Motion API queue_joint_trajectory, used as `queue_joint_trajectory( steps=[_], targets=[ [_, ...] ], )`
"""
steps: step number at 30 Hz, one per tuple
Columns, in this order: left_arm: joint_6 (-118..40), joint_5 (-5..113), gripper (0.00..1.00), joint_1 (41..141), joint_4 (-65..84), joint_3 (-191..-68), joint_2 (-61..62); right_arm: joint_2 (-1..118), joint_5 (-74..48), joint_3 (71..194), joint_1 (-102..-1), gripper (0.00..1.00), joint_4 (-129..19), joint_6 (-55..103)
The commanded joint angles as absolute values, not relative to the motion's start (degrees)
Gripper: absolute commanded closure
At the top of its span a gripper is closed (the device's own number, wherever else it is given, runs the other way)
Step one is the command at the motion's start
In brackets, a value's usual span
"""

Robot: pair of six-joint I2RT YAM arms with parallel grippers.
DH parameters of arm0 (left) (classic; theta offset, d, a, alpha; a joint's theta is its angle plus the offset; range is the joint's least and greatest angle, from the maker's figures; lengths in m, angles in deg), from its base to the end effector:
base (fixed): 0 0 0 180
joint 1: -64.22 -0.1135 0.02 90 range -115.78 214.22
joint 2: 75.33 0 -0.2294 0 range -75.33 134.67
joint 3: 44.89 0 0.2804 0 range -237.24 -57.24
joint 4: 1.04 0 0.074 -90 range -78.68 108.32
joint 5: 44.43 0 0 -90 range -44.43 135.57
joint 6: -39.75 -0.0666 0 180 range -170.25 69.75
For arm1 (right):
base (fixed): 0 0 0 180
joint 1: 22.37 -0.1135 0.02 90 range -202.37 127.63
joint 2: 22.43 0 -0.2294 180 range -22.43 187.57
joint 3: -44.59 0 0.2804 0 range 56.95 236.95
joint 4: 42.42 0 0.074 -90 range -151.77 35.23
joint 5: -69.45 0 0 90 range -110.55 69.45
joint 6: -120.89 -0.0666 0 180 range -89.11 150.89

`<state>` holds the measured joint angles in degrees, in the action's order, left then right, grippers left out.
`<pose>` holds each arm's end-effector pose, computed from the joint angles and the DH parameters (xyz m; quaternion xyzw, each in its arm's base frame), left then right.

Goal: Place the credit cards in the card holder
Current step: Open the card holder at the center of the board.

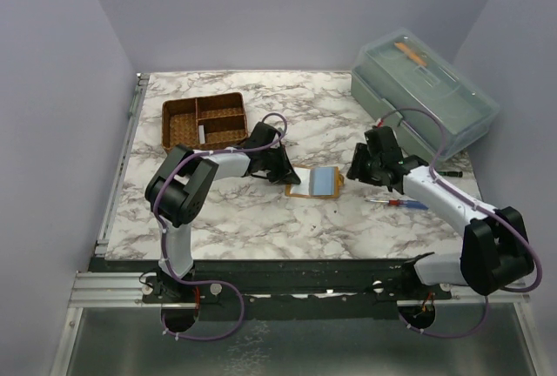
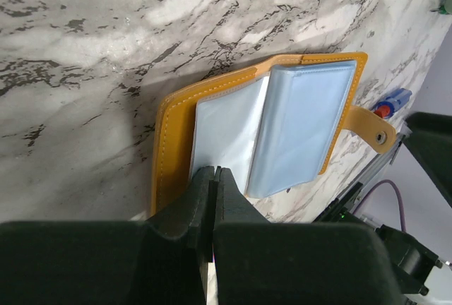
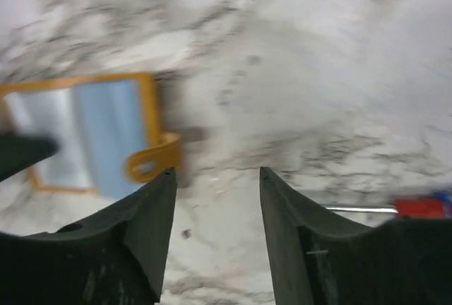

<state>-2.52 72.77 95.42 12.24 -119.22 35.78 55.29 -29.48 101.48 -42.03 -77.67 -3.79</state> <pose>0.3373 -0.2398 0.0575 -0.0518 0.9156 -0.3816 0.1158 0.2966 0.0950 0.1219 0.1471 0.9425 0.0665 0.2927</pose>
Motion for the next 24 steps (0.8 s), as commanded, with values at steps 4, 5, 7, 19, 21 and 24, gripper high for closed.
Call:
queue_joint_trajectory(
  steps=[4, 5, 7, 19, 21, 24],
  targets=[
    [-4.23, 69.92, 1.0, 95.32, 17.9, -119.35, 36.37, 59.84, 0.04, 108.96, -46.03, 0.5, -68.48, 3.37],
    [-4.32, 69.84, 1.0, 95.33, 17.98, -119.5, 36.46, 60.78, 3.6, 108.45, -46.36, 0.54, -65.75, 2.17],
    [-4.45, 69.53, 1.0, 95.38, 18.04, -119.64, 36.54, 61.7, 6.26, 106.91, -46.44, 0.56, -62.03, 0.04],
    [-5.74, 69.38, 1.0, 95.8, 19.74, -121.37, 37.25, 68.27, -26.31, 102.32, -45.57, 0.67, -71.86, -2.05],
    [-5.84, 69.49, 1.0, 95.78, 20.66, -121.66, 37.67, 67.75, -28.94, 100.72, -45.57, 0.67, -71.79, -2.07],
    [-4.84, 70.51, 1.0, 95.82, 21.79, -121.87, 38.0, 66.82, -29.21, 98.75, -45.4, 0.67, -70.83, -3.01]
  ],
)
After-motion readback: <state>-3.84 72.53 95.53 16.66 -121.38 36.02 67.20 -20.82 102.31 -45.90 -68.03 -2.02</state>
